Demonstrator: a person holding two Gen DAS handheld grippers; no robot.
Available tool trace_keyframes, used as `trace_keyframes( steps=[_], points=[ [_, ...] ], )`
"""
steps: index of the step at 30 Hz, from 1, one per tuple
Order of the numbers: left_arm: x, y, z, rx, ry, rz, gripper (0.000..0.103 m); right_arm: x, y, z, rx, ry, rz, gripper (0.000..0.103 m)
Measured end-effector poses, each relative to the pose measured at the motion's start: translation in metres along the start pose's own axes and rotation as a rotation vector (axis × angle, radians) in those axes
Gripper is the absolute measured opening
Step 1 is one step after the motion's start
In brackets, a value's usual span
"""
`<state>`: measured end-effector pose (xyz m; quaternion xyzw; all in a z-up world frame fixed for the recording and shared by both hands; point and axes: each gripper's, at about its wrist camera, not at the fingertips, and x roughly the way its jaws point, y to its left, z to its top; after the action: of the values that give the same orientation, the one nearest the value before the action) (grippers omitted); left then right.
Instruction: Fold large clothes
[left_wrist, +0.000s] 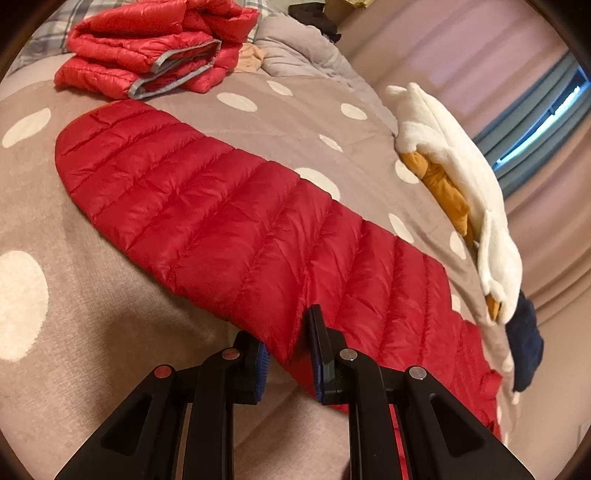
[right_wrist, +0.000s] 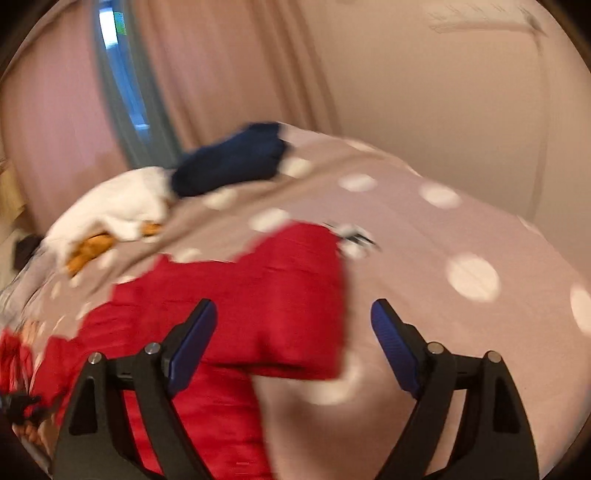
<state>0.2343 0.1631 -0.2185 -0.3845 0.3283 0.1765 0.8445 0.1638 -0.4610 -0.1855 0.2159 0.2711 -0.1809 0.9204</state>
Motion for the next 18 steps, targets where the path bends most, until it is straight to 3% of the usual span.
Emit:
trace_keyframes(
  steps=[3, 8, 9, 10, 11, 13, 16, 18],
  points=[
    [0.000, -0.001, -0.001, 0.006, -0.011, 0.010, 0.015, 0.027, -0.038, -0.010, 0.112, 0.122, 0.017, 0.089],
    [0.007, 0.005, 0.000, -0.019, 0.009, 0.023, 0.015, 0.060, -0.052, -0.010, 0.349, 0.199, 0.302, 0.087],
    [0.009, 0.008, 0.000, -0.035, 0.018, 0.025, 0.015, 0.065, -0.046, -0.012, 0.359, 0.215, 0.327, 0.079],
    [0.011, 0.011, 0.001, -0.056, 0.028, 0.020, 0.015, 0.072, -0.038, -0.014, 0.365, 0.234, 0.338, 0.065],
    [0.013, 0.018, 0.003, -0.092, 0.042, 0.018, 0.015, 0.080, -0.028, -0.017, 0.363, 0.252, 0.320, 0.060],
    [0.016, 0.028, 0.006, -0.147, 0.062, 0.011, 0.025, 0.085, -0.009, -0.021, 0.341, 0.237, 0.291, 0.039],
    [0.016, 0.044, 0.011, -0.228, 0.076, -0.054, 0.037, 0.084, 0.020, -0.024, 0.299, 0.244, 0.373, 0.030],
    [0.018, 0.057, 0.016, -0.304, 0.078, -0.116, 0.039, 0.073, 0.051, -0.022, 0.193, 0.214, 0.402, 0.027]
  ],
)
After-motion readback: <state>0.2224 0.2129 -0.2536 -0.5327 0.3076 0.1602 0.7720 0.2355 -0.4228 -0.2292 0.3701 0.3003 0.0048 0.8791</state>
